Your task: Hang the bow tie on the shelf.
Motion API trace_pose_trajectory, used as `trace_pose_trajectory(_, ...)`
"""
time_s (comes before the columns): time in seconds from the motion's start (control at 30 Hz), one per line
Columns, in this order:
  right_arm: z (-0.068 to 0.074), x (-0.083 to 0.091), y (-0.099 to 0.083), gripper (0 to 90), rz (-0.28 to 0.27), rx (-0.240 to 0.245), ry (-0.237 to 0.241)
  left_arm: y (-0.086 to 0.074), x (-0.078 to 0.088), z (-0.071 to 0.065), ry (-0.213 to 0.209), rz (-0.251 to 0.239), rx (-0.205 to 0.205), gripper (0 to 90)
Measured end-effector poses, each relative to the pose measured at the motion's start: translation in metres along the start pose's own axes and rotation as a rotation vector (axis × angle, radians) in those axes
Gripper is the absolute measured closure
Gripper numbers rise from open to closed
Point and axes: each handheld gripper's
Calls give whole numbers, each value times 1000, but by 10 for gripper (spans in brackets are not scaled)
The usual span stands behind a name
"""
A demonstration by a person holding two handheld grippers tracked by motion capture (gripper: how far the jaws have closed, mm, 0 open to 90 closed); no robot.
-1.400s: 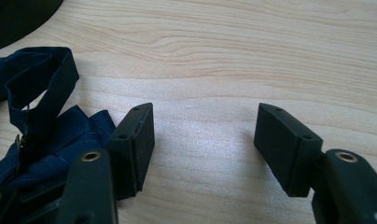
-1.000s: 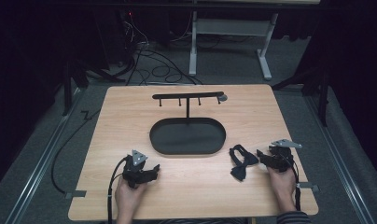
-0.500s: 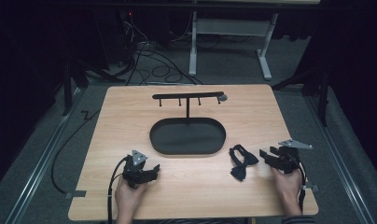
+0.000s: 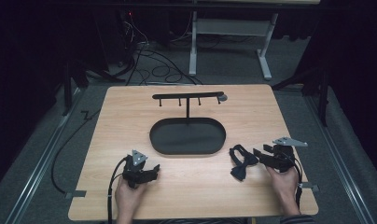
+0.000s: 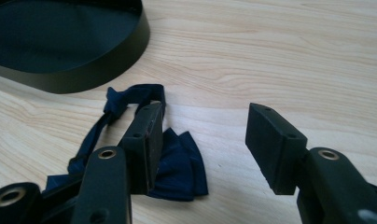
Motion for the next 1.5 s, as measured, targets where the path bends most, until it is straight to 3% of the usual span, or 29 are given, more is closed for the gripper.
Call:
trace_pose_trajectory(0.47, 17, -21, 10, 488, 23, 46, 50, 0, 0, 0, 1, -1, 0, 259)
trace_pose_trajectory(1.03, 25, -44, 16, 531, 61, 73, 77, 0, 0, 0, 1, -2, 0, 259)
trace_pose_trajectory(1.3, 23, -57, 15, 581, 97, 65, 85, 0, 0, 0, 1, -3, 0, 259)
trace_pose_trajectory(1.5, 24, -64, 13, 666, 124, 69, 92, 0, 0, 0, 1, -3, 0, 259)
Point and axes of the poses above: each handheld gripper's, and its own axes: x roughly backward along the jaws, y roughly out of its top, z roughly to its left, and after that the axes turned 2 degrees about x, right-handed
